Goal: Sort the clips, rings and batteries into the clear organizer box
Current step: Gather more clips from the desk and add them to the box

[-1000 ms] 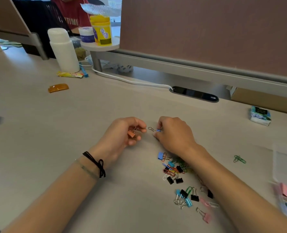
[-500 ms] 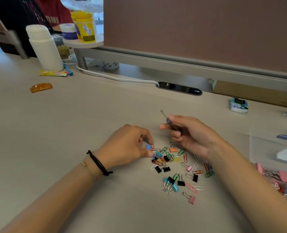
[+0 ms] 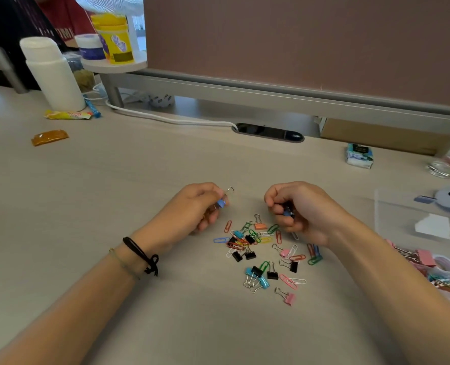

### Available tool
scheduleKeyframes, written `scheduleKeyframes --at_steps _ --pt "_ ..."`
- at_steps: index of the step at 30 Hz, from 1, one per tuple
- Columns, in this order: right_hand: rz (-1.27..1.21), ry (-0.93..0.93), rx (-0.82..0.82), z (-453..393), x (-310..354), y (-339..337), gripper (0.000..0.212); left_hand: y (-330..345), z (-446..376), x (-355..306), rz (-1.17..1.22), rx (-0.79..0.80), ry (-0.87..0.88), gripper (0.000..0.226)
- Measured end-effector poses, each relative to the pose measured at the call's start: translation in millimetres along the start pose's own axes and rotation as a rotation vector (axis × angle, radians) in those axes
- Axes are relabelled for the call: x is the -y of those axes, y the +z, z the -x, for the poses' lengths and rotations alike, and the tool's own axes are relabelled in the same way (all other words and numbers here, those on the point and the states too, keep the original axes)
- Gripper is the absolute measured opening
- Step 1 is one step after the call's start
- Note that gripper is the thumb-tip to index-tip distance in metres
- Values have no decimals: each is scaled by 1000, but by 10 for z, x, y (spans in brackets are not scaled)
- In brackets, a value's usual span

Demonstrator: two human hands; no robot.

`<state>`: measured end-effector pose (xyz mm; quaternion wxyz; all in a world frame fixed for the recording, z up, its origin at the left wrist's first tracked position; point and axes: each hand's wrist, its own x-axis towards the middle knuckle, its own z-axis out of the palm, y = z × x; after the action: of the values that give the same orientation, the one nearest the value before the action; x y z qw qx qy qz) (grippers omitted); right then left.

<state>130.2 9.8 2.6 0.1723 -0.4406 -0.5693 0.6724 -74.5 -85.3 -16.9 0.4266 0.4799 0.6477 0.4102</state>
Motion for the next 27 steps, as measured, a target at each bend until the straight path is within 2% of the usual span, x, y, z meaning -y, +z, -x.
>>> scheduleKeyframes --at_steps 2,4,6,8,13,19,24,27 --pt "157 -15 -27 17 49 43 28 8 10 -34 152 1 -59 29" --pt "453 -56 -94 8 76 82 31 4 7 -40 354 14 -111 26" --pt "784 -106 -208 -14 55 112 24 -9 6 -49 489 18 -160 24" --pt "1002 -142 -297 -25 1 144 21 -14 -1 -49 500 18 -179 28" --pt "1255 -189 -387 -25 -67 245 42 10 -10 -44 435 3 -196 32" --pt "1261 -212 -387 -26 -94 234 37 63 24 -73 331 21 -161 30" --pt "986 -203 -304 33 1 109 34 154 55 -149 161 67 -138 17" --pt "873 -224 -276 159 27 -18 34 258 50 -216 154 95 -119 14"
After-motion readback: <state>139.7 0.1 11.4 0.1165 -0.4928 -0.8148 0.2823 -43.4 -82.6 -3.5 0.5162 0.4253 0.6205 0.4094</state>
